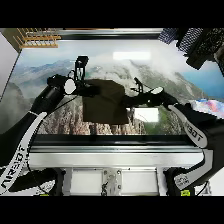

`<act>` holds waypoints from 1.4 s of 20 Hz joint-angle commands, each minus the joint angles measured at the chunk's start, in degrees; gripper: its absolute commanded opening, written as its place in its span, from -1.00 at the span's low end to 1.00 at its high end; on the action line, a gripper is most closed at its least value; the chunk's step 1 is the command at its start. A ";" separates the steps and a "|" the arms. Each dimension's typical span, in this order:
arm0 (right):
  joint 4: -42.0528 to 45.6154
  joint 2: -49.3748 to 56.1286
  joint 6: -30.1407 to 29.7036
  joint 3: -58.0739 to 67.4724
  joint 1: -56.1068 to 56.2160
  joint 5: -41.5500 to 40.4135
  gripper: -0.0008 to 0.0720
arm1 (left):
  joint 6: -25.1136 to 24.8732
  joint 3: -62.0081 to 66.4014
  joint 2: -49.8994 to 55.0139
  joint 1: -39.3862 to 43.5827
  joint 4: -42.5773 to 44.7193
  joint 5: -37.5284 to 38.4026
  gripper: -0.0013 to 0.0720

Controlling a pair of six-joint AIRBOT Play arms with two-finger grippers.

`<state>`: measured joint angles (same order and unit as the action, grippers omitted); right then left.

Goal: Fold the clothes and pants, and hang the long-sleeved shirts on hangers.

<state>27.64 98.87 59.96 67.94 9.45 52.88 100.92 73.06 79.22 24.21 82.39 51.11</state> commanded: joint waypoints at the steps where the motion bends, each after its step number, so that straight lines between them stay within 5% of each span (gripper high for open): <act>1: 23.93 -9.38 12.83 0.33 -10.36 -0.98 -0.98 | 0.04 -0.11 -0.09 0.04 -0.09 -0.13 -0.94; 4: 34.16 -18.10 16.85 0.33 -24.65 -0.26 -0.97 | 0.04 -0.11 -0.07 0.04 -0.09 -0.15 -0.94; 13: 34.75 -30.69 18.58 0.31 -57.35 0.13 -0.98 | 0.04 -0.11 -0.07 0.04 -0.09 -0.13 -0.94; 17: 37.86 -34.05 21.33 0.31 -60.81 2.86 -0.97 | 0.02 -0.11 -0.04 0.04 -0.07 -0.11 -0.94; 23: 54.75 -37.31 29.07 -4.35 -60.81 12.28 -0.97 | 0.00 -0.11 -0.04 0.04 -0.07 -0.09 -0.94; 28: 63.67 -37.66 32.44 -14.10 -60.94 11.98 -0.97 | 0.00 -0.13 -0.04 0.04 -0.02 0.52 -0.94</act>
<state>84.44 61.56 89.73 58.48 -51.31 64.20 100.97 72.95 79.20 24.21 82.37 51.20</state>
